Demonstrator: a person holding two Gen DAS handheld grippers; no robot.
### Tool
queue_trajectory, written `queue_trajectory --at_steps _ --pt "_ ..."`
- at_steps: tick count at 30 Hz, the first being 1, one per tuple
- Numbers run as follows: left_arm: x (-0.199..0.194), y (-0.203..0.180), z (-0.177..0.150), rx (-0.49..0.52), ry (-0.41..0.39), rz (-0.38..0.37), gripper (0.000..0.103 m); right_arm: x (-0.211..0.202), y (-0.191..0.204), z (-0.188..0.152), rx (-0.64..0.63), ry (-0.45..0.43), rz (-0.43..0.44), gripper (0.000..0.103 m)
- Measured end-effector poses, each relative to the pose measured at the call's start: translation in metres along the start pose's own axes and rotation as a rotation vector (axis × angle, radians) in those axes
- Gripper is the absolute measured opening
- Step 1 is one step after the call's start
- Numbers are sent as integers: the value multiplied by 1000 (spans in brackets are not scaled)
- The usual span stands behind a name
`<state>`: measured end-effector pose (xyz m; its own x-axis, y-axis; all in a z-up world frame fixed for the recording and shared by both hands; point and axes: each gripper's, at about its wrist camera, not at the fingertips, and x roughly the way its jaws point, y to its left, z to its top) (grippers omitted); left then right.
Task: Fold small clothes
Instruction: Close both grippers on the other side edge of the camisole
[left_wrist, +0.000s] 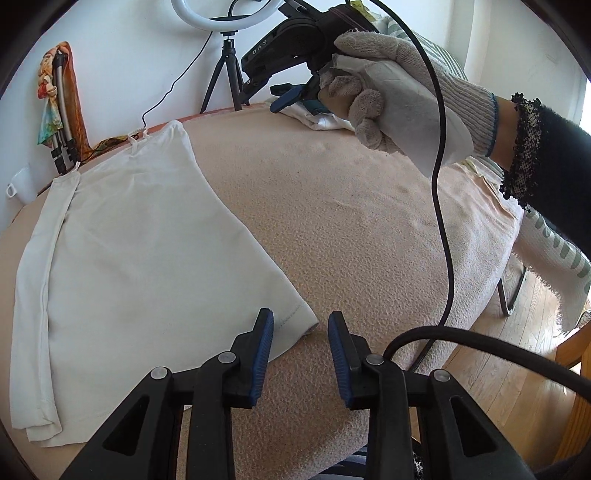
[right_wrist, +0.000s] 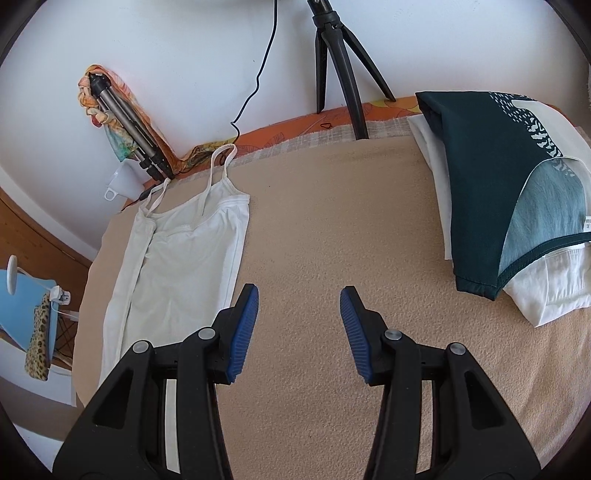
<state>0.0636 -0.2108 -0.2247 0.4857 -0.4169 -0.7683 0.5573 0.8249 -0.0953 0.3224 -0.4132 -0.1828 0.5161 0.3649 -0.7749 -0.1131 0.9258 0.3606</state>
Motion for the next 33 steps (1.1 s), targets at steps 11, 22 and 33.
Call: queue_trajectory --at_steps 11,22,33 --pt "-9 21 7 -102 -39 -42 2 49 22 20 -1 59 68 49" --pt "-28 34 9 -161 -75 -66 2 102 32 49 107 71 115 49" --pt "-39 55 0 -220 -102 -103 2 127 63 67 75 102 51 9"
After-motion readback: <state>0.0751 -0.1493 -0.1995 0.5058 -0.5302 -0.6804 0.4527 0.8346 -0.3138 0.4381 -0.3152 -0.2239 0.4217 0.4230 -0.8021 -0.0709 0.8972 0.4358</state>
